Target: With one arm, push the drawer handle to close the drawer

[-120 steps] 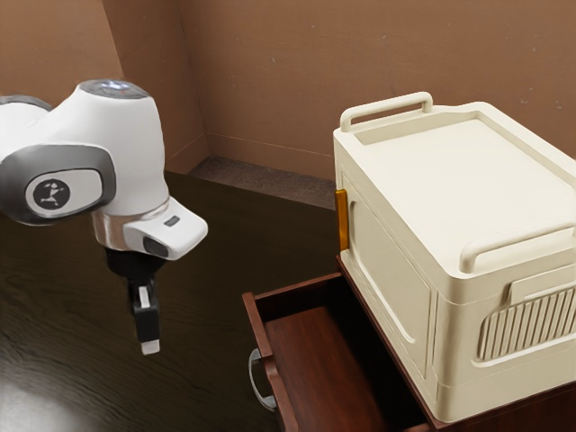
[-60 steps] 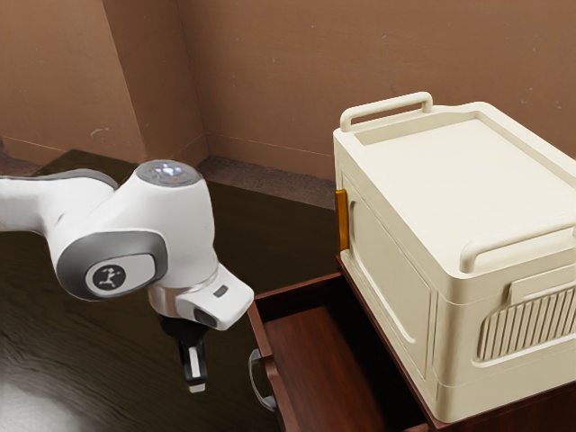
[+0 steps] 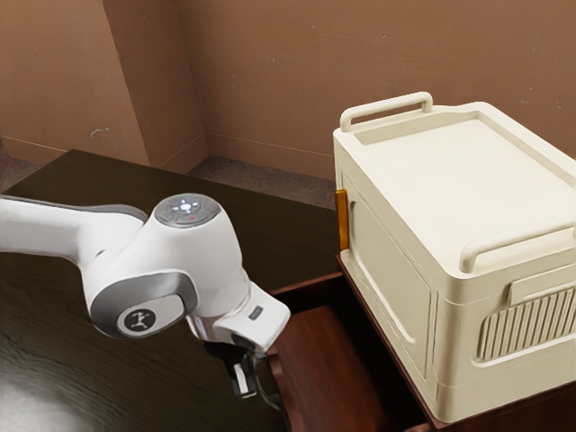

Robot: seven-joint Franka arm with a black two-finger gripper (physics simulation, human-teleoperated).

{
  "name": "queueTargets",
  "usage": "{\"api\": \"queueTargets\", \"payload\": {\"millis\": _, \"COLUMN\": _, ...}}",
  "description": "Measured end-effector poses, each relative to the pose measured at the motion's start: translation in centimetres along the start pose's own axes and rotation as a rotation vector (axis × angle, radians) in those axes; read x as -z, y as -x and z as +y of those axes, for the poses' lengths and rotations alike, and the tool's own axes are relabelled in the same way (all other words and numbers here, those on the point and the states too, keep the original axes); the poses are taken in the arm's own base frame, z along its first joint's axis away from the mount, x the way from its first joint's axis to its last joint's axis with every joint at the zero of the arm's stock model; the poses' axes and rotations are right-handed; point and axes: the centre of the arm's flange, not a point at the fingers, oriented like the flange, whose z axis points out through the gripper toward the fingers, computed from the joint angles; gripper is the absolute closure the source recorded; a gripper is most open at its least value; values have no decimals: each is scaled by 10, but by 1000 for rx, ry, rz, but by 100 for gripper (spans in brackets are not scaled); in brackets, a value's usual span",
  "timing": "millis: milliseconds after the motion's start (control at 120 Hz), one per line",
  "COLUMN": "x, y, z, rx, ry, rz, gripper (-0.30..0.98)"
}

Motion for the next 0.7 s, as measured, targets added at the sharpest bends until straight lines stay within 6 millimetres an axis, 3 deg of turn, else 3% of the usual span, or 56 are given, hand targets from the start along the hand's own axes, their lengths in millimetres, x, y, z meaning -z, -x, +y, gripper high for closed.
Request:
{"api": "queueTargets", "payload": {"millis": 333, "x": 3, "y": -17, "z": 3, "rx": -5, "ry": -18, "rz": 59, "gripper": 78}}
{"api": "queueTargets", "payload": {"millis": 700, "x": 7, "y": -56, "z": 9, "rx": -22, "ry": -22, "rz": 86, "gripper": 78}}
